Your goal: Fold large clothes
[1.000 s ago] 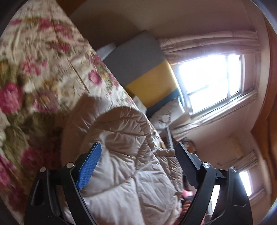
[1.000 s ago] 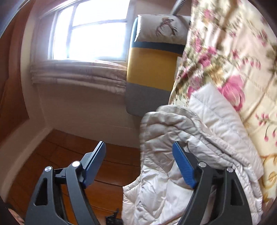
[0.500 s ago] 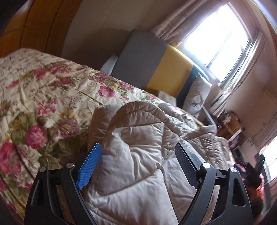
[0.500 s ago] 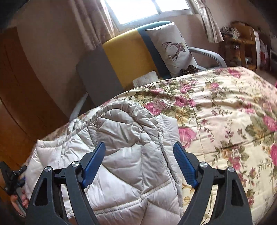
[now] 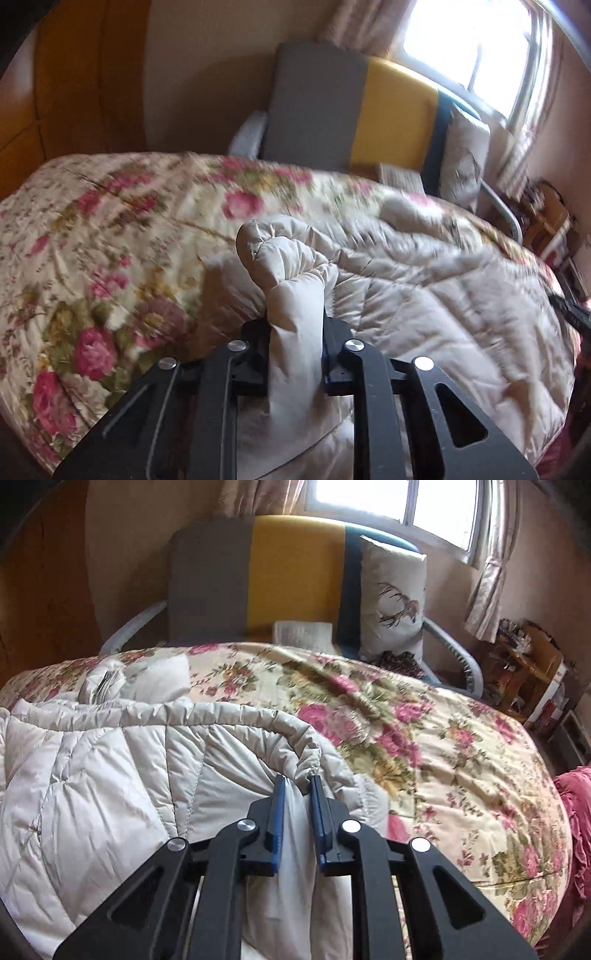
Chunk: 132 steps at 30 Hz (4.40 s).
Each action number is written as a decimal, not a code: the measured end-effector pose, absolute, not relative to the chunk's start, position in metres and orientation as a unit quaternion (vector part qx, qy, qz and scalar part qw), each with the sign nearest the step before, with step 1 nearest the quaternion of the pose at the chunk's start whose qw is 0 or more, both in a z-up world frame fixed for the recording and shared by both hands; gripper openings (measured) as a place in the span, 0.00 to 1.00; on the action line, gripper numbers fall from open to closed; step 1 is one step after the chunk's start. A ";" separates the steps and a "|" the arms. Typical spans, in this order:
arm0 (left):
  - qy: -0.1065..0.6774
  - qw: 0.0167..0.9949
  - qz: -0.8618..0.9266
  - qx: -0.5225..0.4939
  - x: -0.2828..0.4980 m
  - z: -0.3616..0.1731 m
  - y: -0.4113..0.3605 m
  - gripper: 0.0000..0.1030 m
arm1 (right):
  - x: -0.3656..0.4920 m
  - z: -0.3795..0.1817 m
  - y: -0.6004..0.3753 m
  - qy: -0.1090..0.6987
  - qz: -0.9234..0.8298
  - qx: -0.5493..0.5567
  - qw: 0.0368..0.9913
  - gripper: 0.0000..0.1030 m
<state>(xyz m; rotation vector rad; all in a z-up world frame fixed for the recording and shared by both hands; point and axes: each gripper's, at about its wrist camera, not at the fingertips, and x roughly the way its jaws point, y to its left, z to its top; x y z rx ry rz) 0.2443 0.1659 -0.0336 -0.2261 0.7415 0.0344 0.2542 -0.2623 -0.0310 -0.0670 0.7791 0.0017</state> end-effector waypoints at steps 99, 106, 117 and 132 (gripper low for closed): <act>0.347 0.935 0.019 -0.073 0.294 -0.032 0.121 0.94 | 0.305 -0.066 -0.192 0.377 0.072 0.017 0.923 0.35; 0.357 0.933 0.008 0.043 0.301 -0.038 0.070 0.94 | 0.305 -0.024 -0.201 0.346 0.040 -0.002 0.937 0.58; 0.372 0.928 -0.020 -0.009 0.309 -0.078 0.080 0.97 | 0.326 -0.080 -0.241 0.391 -0.046 0.024 0.919 0.72; 0.412 0.900 0.118 -0.076 0.273 -0.076 0.171 0.97 | 0.321 -0.082 -0.237 0.384 -0.055 0.009 0.922 0.75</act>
